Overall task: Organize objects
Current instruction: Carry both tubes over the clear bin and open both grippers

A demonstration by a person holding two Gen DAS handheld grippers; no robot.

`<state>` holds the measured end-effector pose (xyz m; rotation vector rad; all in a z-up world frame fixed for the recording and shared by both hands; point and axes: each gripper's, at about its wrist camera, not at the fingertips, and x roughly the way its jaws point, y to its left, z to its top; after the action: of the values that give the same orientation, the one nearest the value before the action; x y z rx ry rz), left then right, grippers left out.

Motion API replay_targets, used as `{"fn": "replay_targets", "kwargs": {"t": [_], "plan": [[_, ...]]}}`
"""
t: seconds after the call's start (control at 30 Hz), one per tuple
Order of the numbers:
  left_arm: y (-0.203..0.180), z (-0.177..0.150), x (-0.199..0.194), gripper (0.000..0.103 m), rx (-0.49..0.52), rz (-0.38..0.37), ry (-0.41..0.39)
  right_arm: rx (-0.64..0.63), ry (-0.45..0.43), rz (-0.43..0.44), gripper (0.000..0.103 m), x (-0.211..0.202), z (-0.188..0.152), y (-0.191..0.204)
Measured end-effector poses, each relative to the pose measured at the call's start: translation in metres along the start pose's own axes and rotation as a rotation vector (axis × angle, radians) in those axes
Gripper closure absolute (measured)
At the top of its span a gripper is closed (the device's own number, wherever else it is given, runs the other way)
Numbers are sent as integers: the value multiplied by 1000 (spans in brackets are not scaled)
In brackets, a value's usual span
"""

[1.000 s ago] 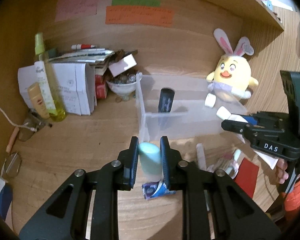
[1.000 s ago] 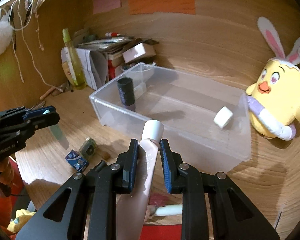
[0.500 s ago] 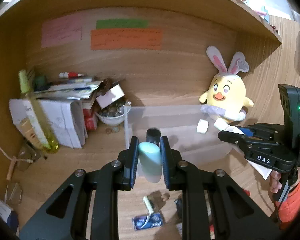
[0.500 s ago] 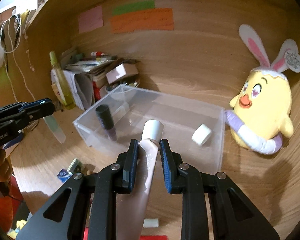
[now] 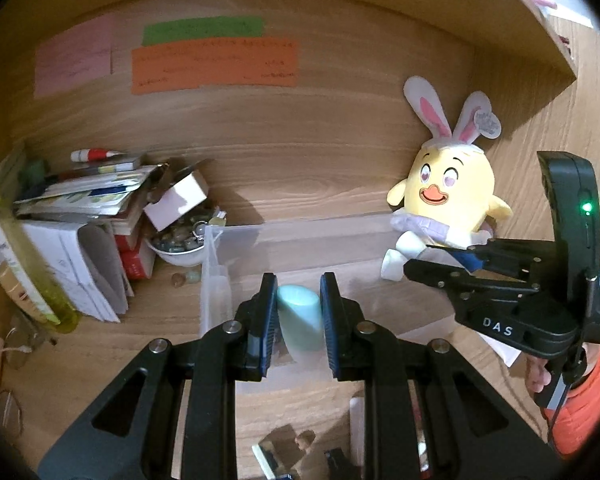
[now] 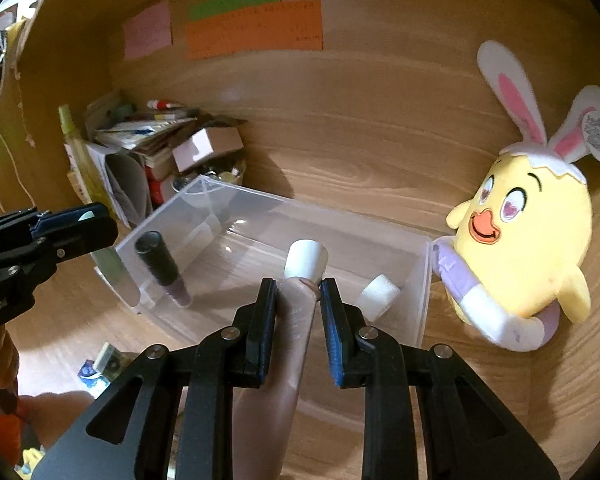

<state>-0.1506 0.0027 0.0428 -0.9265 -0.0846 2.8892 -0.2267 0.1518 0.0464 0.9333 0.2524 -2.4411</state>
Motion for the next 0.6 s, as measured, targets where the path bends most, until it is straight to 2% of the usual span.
{"fn": "replay_targets", "kwargs": {"t": [0.37,0.6], "plan": [[0,-5,38,82,8,3,60,39,83,7,83,41,3,-11],[-2,-7,41,82,24,22,46,55,135,23,83,58,0,-14]]}}
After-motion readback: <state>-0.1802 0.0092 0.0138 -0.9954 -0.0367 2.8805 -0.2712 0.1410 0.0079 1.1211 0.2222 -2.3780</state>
